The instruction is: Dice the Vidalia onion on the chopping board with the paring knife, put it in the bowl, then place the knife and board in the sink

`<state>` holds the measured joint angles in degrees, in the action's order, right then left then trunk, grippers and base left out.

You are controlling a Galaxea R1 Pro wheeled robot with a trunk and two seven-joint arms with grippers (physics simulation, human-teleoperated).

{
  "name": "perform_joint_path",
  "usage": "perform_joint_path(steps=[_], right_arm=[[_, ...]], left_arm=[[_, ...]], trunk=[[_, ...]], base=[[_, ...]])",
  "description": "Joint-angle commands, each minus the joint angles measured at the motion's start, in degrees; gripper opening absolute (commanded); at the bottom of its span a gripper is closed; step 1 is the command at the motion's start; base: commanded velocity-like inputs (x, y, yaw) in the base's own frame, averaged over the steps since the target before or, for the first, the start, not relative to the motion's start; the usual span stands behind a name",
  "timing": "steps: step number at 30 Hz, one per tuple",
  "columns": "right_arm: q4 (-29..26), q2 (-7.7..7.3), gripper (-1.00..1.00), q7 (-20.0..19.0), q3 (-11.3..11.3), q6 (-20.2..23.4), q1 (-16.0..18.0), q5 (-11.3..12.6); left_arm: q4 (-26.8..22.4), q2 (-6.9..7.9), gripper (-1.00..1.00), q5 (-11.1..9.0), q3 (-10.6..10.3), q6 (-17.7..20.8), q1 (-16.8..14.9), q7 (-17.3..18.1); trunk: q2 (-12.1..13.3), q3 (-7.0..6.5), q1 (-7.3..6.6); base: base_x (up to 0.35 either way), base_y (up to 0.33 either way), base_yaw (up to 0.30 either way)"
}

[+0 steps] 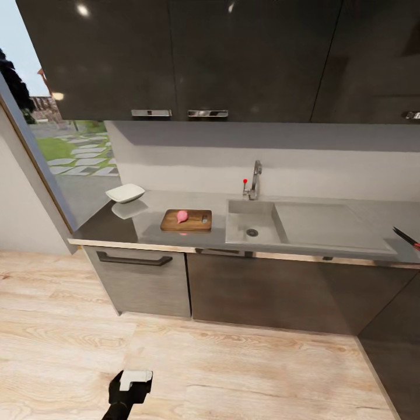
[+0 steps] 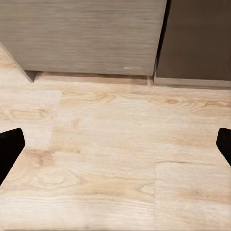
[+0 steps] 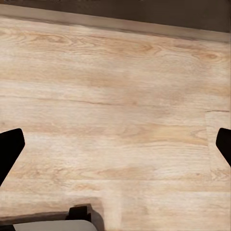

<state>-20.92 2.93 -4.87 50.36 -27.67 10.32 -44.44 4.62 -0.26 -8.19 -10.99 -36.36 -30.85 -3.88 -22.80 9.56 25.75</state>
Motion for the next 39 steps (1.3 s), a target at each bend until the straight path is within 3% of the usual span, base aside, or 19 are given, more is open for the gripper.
perform_joint_path(steps=[1, 15, 25, 39], right_arm=[[-0.09, 0.02, 1.0, -0.48, 0.5, -0.21, 0.06, -0.12], [-0.17, 0.07, 1.0, -0.01, 0.61, -0.45, 0.06, 0.13], [-0.17, 0.14, 1.0, 0.04, 0.54, -0.45, 0.06, 3.5], [-0.17, 0.06, 1.0, 0.04, 0.53, -0.45, 0.06, 3.92]], left_arm=[[0.22, -0.02, 1.0, -0.43, -0.51, -0.35, 0.03, -0.15], [0.22, 0.49, 1.0, -0.43, -0.46, -0.14, 0.7, -0.25], [0.13, 0.52, 1.0, -0.43, -0.43, -0.04, 0.71, -0.33], [0.13, 0.42, 1.0, -0.43, -0.43, -0.03, 0.71, -0.34]], trunk=[[-0.12, 0.12, 0.03], [-0.12, 0.12, 0.03], [-0.12, 0.09, 0.03], [-0.12, -0.71, 0.03]], base=[[0.0, 0.0, 0.0], [0.0, 0.0, 0.0], [0.0, 0.0, -0.007], [0.0, 0.0, -0.178]])
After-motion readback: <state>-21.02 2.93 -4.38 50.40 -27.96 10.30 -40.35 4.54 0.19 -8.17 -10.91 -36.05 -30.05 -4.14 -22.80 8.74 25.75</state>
